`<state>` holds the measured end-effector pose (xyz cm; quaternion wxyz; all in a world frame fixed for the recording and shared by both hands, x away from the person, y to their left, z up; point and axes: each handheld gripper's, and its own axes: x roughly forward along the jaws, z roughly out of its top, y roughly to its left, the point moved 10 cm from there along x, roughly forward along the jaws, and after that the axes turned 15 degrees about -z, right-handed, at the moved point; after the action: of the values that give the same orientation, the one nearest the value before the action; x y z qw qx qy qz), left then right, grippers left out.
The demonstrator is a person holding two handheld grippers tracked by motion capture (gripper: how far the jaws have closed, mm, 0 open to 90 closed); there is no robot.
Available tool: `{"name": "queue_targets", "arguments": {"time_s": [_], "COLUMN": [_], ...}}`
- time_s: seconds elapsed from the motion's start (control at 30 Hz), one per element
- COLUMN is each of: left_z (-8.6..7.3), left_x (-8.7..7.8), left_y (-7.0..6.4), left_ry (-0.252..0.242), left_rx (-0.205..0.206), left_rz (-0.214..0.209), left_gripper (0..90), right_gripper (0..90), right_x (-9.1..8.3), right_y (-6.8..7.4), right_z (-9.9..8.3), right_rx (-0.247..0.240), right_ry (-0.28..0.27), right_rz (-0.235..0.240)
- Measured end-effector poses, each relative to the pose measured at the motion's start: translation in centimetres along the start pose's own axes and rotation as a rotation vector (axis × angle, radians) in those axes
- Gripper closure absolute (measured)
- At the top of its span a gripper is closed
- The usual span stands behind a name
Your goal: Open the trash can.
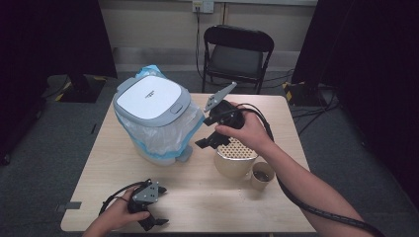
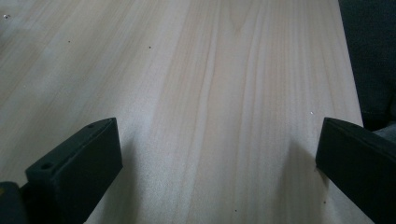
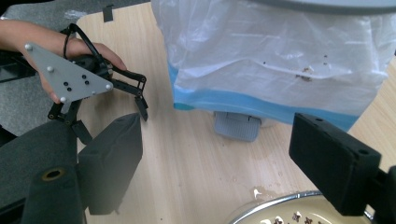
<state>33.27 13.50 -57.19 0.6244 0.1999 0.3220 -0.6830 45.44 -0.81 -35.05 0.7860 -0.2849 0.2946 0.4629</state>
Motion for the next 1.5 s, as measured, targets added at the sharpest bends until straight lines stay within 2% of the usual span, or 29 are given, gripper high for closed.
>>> {"name": "queue_targets", "arguments": {"time_s": [0.2, 0.47, 1.1, 1.3, 1.5], "left_z": [0.0, 0.0, 0.0, 0.0, 0.0], "left_x": [0.0, 0.0, 0.0, 0.0, 0.0], "left_y": [0.0, 0.0, 0.0, 0.0, 0.0], "left_ry": [0.000, 0.000, 0.000, 0.000, 0.000], "left_rx": [0.001, 0.000, 0.001, 0.001, 0.000], "left_rz": [0.000, 0.000, -0.001, 0.000, 0.000], "left_gripper": [0.0, 0.0, 0.0, 0.0, 0.0], "right_gripper": [17.3, 17.3, 17.3, 17.3, 17.3], "right_x": [0.2, 0.5, 1.3, 1.8, 2.6], "right_y": [-0.6, -0.8, -1.4, -1.5, -1.3], "right_z": [1.0, 2.4, 5.5, 6.4, 7.2], "right_rx": [-0.009, -0.007, -0.041, -0.035, -0.058], "right_ry": [-0.007, -0.020, -0.049, -0.059, -0.058], "right_rz": [-0.006, -0.002, -0.016, -0.012, -0.009]}}
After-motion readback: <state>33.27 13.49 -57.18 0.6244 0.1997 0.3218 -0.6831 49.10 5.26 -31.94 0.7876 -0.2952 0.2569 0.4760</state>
